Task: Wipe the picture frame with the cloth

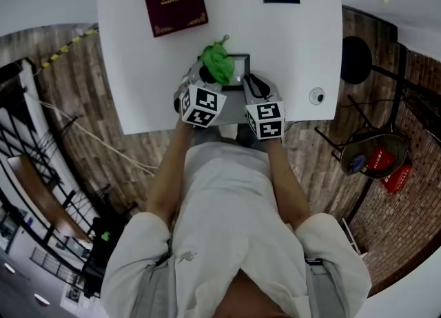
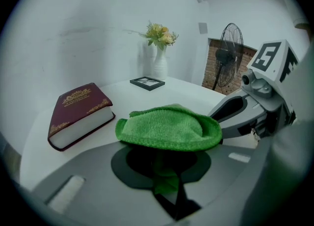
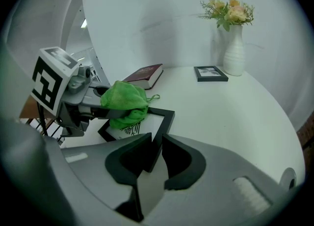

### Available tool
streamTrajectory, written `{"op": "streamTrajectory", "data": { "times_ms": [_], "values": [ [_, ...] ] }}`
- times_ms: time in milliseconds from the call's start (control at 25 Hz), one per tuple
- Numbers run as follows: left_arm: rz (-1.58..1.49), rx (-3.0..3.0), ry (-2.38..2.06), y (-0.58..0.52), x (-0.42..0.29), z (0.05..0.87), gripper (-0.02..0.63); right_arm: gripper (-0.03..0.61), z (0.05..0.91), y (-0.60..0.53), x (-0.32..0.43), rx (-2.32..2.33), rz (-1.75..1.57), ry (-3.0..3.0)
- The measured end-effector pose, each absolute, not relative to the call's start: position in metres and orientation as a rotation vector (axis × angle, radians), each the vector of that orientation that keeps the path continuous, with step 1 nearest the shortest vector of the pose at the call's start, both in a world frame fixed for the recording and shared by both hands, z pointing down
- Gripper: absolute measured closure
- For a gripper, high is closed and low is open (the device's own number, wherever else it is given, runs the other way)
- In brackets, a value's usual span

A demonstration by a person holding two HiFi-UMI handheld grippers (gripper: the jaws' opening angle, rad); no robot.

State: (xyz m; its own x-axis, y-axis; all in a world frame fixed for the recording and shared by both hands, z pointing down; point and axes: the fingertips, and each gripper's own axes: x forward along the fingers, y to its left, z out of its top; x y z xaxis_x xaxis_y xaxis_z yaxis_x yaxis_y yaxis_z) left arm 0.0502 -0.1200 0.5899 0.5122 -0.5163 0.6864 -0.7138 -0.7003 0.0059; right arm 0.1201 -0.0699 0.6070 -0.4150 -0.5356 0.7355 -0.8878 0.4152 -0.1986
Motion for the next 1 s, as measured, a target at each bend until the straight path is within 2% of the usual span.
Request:
{"op": "streamTrajectory", "data": {
  "times_ms": [1000],
  "values": [
    [0.999,2.375,-1.185,-0.121,-0.015,0.582,0.525,0.508,0.608,-0.069,0.121,1.229,0.803,-2.080]
  ]
}}
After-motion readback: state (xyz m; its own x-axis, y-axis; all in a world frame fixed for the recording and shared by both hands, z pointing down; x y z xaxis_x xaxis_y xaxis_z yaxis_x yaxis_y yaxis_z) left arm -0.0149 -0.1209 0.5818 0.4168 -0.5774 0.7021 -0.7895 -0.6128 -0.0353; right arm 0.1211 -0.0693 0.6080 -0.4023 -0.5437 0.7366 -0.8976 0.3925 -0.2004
